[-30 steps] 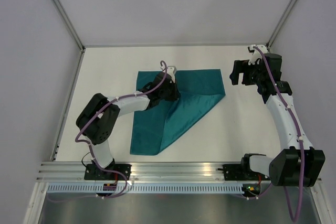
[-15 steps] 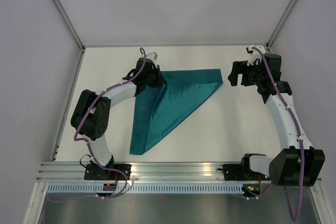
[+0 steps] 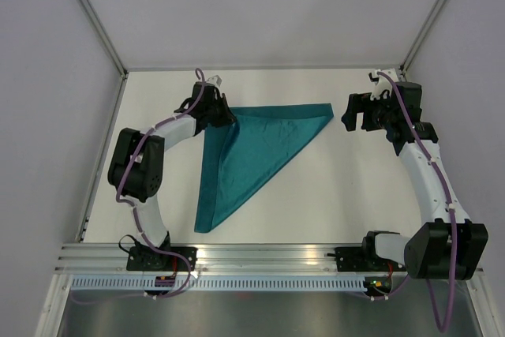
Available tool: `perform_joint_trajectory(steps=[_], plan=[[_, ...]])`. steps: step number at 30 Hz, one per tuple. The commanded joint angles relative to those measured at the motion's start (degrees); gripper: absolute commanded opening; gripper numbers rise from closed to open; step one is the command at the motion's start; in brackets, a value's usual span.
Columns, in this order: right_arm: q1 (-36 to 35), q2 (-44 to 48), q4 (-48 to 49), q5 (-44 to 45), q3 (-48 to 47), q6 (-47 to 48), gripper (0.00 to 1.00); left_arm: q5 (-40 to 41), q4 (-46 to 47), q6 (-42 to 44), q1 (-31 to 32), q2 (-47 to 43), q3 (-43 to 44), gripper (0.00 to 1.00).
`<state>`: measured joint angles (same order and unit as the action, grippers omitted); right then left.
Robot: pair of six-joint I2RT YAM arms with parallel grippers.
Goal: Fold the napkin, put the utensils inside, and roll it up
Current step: Fold the napkin
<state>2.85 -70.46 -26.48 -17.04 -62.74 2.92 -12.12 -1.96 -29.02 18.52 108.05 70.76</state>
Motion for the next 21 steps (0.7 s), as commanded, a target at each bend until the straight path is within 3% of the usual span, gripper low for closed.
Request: perform_joint_trajectory(steps=[1,21], plan=[[-0.1,-0.4,-0.2,-0.5,0.2,0.0,0.98,-1.2,-0.8,-0.2,-1.2,0.1,2.4,0.02],[-0.1,-0.5,-0.2,-0.3,0.3,0.2,0.98,-2.6,-5.1,1.6,-5.6,4.4,9.6,0.02]])
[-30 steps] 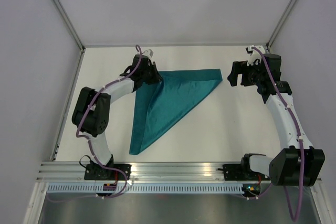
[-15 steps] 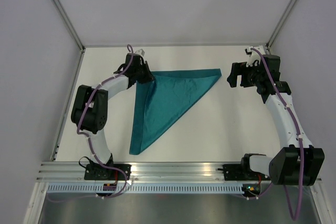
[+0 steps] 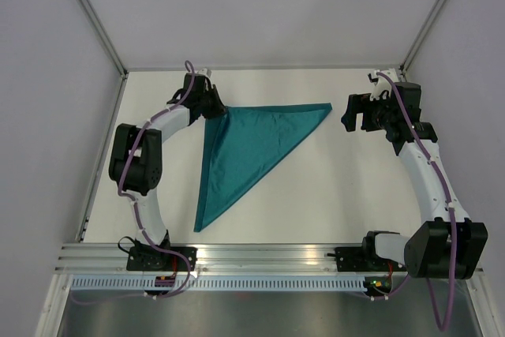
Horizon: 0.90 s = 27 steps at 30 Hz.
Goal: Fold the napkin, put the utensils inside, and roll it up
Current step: Fold the napkin
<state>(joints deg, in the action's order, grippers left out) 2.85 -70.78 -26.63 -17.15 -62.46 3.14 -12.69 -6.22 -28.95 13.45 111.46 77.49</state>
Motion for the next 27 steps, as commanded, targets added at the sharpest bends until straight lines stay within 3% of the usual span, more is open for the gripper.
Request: perform_joint_trajectory(steps=[1,27], plan=[[-0.1,-0.3,0.0,-0.1,0.1,-0.1,0.98,-2.0,-0.7,1.5,-0.7,1.0,3.0,0.02],[-0.1,-0.8,0.1,0.8,0.3,0.3,0.98,-4.0,-1.4,1.9,-3.9,4.4,6.4,0.02]])
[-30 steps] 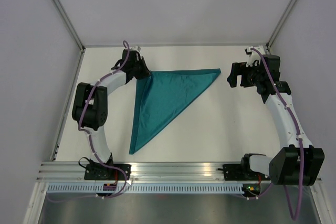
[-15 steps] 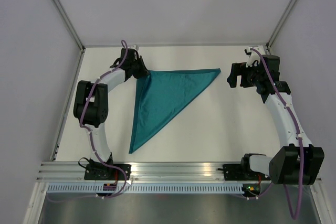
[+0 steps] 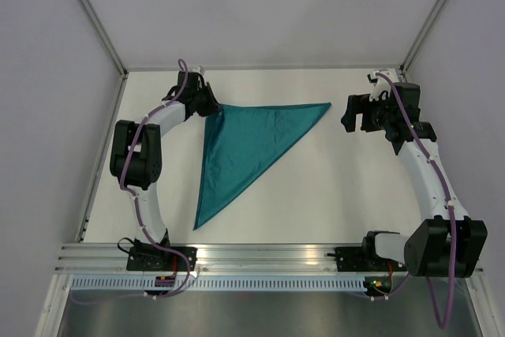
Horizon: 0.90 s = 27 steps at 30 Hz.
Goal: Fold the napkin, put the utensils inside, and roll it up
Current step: Fold the napkin
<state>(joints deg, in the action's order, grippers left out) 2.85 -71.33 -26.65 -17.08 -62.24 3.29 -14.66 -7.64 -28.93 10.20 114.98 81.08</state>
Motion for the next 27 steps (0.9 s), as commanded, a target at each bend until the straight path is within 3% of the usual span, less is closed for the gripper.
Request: perform_joint_trajectory(steps=[1,27], plan=[[-0.1,-0.4,0.2,0.7,0.1,0.1,0.98,-2.1,0.0,1.9,-0.6,1.1,2.9,0.02],[-0.1,-0.9,0.1,0.9,0.2,0.1,0.98,-2.7,0.0,2.1,-2.5,2.5,3.8,0.02]])
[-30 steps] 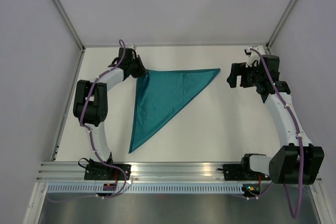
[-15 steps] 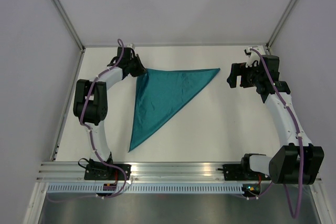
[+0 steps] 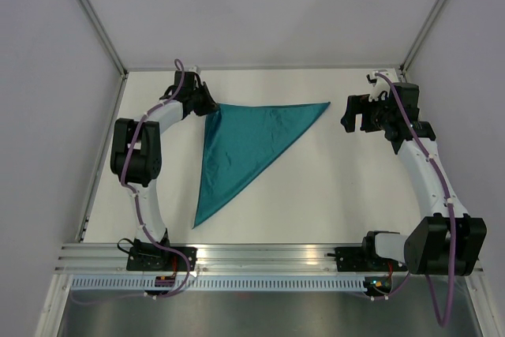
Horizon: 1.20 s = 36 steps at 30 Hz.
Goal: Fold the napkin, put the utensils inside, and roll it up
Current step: Fold the napkin
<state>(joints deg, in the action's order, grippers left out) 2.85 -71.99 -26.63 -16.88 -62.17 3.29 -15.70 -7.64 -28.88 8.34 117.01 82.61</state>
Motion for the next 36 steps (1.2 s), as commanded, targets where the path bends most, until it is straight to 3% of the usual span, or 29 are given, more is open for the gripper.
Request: perform_joint_trajectory(steps=[1,30,33,34,36], plan=[[-0.1,-0.3,0.2,0.7,0.1,0.1,0.98,-1.8,0.0,2.1,-0.6,0.6,2.3,0.02],[-0.2,-0.6,0.1,0.9,0.2,0.2,0.98,-2.0,0.2,2.5,-1.7,3.0,2.6,0.03],[-0.1,-0.6,0.2,0.9,0.2,0.4,0.98,-1.4,0.6,2.6,-1.9,2.9,2.2,0.20],[-0.2,-0.5,0.2,0.9,0.2,0.3,0.98,-0.9,0.7,2.7,-1.9,2.5,2.1,0.33],[-0.1,-0.5,0.2,0.8,0.2,0.3,0.98,-0.2,0.9,3.0,-1.9,2.2,1.9,0.44]])
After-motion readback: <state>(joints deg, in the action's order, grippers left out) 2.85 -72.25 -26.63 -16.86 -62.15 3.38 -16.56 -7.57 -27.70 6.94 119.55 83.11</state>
